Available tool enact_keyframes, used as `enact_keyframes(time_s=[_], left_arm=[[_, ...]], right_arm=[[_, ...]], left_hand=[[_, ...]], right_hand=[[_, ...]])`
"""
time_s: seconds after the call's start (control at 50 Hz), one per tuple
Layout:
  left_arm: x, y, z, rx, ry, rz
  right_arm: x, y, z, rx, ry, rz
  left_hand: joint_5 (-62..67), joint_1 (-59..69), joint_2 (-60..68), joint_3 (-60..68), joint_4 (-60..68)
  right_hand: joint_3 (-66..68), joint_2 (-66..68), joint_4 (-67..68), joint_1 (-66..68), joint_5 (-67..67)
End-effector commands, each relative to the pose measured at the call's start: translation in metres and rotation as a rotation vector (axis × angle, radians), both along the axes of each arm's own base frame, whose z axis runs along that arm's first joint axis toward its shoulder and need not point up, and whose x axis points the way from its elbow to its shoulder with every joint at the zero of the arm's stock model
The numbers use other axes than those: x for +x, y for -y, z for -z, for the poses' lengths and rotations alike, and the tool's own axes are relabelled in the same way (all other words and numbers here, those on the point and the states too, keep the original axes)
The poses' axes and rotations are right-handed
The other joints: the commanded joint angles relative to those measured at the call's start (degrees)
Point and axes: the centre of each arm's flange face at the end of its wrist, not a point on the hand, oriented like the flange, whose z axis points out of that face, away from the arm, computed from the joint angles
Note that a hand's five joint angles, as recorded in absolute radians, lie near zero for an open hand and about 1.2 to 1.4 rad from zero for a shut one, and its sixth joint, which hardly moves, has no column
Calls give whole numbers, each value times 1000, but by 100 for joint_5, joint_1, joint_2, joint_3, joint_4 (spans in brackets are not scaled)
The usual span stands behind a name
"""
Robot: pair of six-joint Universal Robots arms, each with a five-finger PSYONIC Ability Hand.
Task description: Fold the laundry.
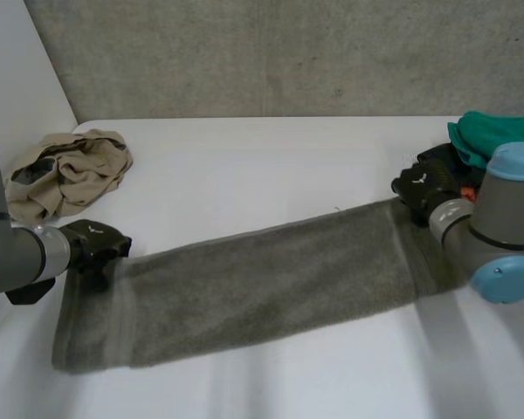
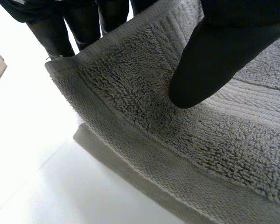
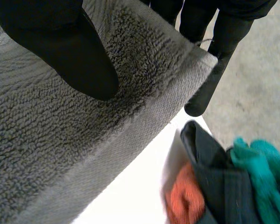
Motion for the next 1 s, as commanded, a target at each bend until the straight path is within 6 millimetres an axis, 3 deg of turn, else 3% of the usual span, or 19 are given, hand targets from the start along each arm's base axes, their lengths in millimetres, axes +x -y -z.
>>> enact_keyframes(time_s=[0.02,0.04,0.06,0.08,0.12,0.2,0.22,0.3,0.38,0.48,0.66,0.7,0.72,0.78,0.88,0.96,1.0], left_arm=[[4,3,3,-22,-6,-5],[4,5,2,-32,-10,-5],[2,6,0,-51,-23,-1],[1,7,-1,-59,-32,-1],[-1,10,-8,-92,-60,0],[-3,13,-41,-206,-178,-41],[-2,13,-46,-224,-196,-51],[2,8,-65,-279,-246,-90],[4,-8,-68,-280,-240,-88],[3,-28,-52,-227,-226,-60],[-4,-35,-30,-196,-237,-23],[-6,-37,-29,-192,-240,-20],[-6,-38,-30,-194,-242,-19],[-6,-38,-32,-200,-247,-21],[-2,-36,-44,-241,-261,-34],[1,-36,-54,-275,-279,-47],[3,-36,-57,-279,-293,-51]], right_arm=[[17,10,11,-6,-10,-3],[17,11,12,-4,-16,13],[16,12,12,-6,-23,34],[13,14,7,-13,-26,73],[9,16,0,-25,-20,102],[-3,12,-26,-31,49,133],[-10,8,-38,-22,86,132],[-27,-13,-54,63,144,83],[-47,-39,-51,209,153,19],[-71,-60,-28,351,119,7],[-84,-51,17,337,100,17],[-85,-47,22,327,94,22],[-89,-42,23,305,90,44],[-106,-31,17,249,82,157],[-152,-15,-25,27,26,412],[-187,-8,-31,2,-93,461],[-193,-4,-33,-7,-145,461]], left_hand=[[1298,1244,1132,1156,1102],[451,397,285,308,255],[-3737,-3792,-3904,-3880,-3934],[-5702,-5756,-5868,-5844,-5898],[-5702,-5756,-5868,-5844,-5898],[-5702,-5756,-5868,-5844,-5898],[-5702,-5756,-5868,-5844,-5898],[-5702,-5756,-5868,-5844,-5898],[-5702,-5756,-5868,-5844,-5898],[-5702,-5756,-5868,-5844,-5898],[-5702,-5756,-5868,-5844,-5898],[-5702,-5756,-5868,-5844,-5898],[-5702,-5756,-5868,-5844,-5898],[-5702,-5756,-5868,-5844,-5898],[-5702,-5756,-5868,-5844,-5898],[-5702,-5756,-5868,-5844,-5898],[-5702,-5756,-5868,-5844,-5898]], right_hand=[[-3990,-3940,-4032,-3706,-4000],[-5824,-5775,-5867,-5540,-5835],[-5824,-5775,-5867,-5540,-5835],[-5824,-5775,-5867,-5540,-5835],[-5824,-5775,-5867,-5540,-5835],[-5824,-5775,-5867,-5540,-5835],[-5824,-5775,-5867,-5540,-5835],[-5824,-5775,-5867,-5540,-5835],[-5824,-5775,-5867,-5540,-5835],[-4903,-4854,-4946,-4619,-4914],[-3943,-3893,-3985,-3659,-3954],[-1885,-1836,-1928,-1602,-1896],[1145,1195,1103,1429,1135],[1176,1225,1133,1460,1165],[1176,1225,1133,1460,1165],[1176,1225,1133,1460,1165],[1176,1225,1133,1460,1165]])
